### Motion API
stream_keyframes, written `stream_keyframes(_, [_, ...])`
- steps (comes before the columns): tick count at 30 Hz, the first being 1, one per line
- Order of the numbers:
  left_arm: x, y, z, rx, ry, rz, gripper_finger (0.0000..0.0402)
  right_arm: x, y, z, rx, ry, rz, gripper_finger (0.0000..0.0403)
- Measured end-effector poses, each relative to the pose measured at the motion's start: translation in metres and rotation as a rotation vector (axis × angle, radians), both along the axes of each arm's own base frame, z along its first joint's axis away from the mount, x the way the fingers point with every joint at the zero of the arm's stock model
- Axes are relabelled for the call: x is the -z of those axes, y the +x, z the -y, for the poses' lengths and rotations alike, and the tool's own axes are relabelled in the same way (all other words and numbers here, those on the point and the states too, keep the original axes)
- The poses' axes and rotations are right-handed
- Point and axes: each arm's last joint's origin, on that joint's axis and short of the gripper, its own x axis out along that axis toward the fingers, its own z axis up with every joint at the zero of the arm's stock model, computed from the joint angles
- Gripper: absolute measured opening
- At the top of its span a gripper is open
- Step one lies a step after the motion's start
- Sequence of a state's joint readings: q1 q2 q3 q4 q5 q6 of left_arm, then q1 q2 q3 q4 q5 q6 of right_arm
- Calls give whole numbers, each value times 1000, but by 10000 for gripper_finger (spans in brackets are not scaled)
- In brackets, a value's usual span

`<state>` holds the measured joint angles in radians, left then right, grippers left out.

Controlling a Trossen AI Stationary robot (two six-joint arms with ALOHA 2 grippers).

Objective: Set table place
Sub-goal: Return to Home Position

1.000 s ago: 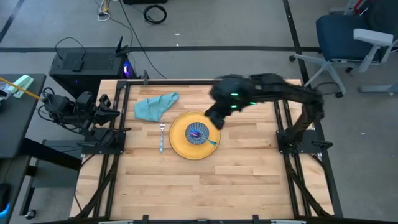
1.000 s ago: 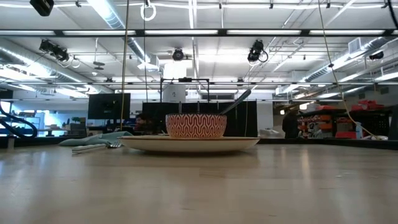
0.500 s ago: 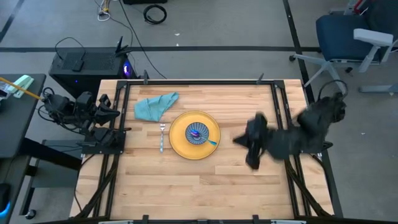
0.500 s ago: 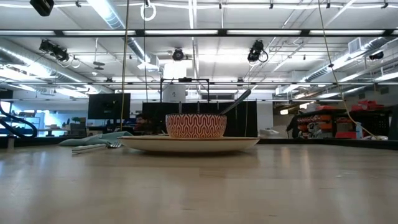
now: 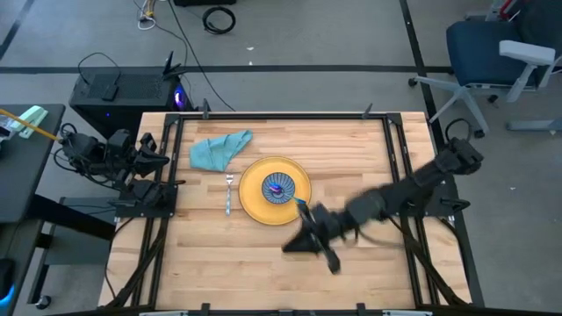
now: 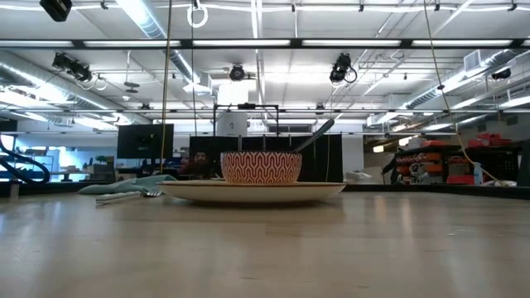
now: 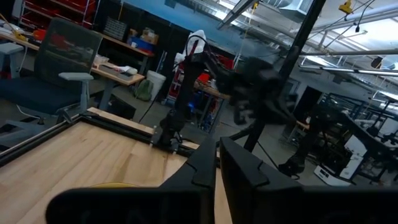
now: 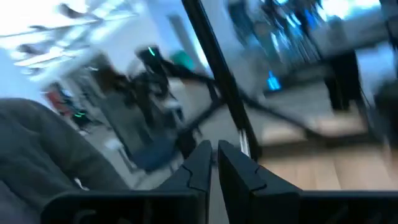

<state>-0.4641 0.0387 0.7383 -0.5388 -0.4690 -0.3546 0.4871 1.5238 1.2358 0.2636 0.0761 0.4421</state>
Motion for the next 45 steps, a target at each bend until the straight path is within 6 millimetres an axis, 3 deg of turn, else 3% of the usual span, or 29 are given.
stream_keyframes(4, [0,0,0,0,0,0,31,-14,18,78,-10,-58,88,34])
stream_keyframes(6, [0,0,0,0,1,-1,34,-33,10,125,66,-63,134,34])
stream_keyframes(9, [0,0,0,0,1,-1,38,-66,-26,185,185,-71,214,34])
stream_keyframes(12, [0,0,0,0,1,0,40,-95,-79,215,297,-111,276,34])
stream_keyframes(16, [0,0,0,0,1,-1,38,-118,-145,214,410,-150,323,34])
stream_keyframes(21, [0,0,0,0,0,0,30,-124,-201,196,465,-157,315,34])
stream_keyframes(31, [0,0,0,-2,8,0,36,-127,-269,174,506,-162,410,34])
stream_keyframes(35, [-3,0,0,-12,29,24,40,-124,-287,168,535,-140,422,34])
stream_keyframes(37, [-15,-3,-2,-33,-7,150,40,-122,-292,166,531,-119,410,34])
stream_keyframes(40, [-45,-17,-7,-13,-24,477,38,-122,-299,164,540,-108,425,34])
stream_keyframes(42, [-59,-30,-7,119,93,683,35,-120,-303,163,563,-114,437,34])
stream_keyframes(45, [-72,-46,-9,297,194,832,31,-117,-312,161,580,-133,480,34])
